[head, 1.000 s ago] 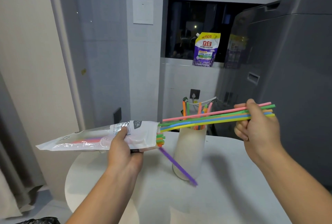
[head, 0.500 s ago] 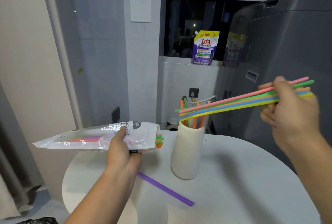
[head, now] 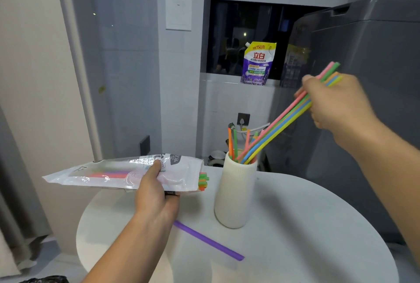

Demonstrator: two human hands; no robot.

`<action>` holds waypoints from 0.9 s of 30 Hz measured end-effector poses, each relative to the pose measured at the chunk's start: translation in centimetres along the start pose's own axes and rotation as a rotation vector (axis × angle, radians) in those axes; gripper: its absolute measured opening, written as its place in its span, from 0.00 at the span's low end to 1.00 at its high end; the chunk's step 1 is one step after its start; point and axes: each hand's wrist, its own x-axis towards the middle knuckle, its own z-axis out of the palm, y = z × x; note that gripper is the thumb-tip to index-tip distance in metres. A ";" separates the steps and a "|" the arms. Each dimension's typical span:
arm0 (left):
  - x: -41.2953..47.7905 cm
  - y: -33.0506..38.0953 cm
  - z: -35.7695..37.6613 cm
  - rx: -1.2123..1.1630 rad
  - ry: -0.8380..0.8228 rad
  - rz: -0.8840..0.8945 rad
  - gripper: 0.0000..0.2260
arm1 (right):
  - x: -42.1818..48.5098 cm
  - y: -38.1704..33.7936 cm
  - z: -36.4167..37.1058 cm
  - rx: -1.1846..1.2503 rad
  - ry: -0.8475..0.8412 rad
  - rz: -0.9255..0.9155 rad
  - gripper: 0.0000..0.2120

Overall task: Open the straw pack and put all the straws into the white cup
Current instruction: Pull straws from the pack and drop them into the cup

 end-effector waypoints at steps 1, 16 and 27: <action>0.0 0.0 0.0 0.001 0.000 0.000 0.15 | 0.1 -0.1 0.6 -0.041 -0.023 0.005 0.17; -0.2 0.8 -0.1 0.003 -0.032 0.002 0.16 | -1.5 3.3 8.3 -0.411 -0.320 -0.029 0.28; -0.3 1.7 -0.7 0.033 -0.058 -0.012 0.14 | -9.2 3.4 7.5 -0.234 -0.249 -0.233 0.14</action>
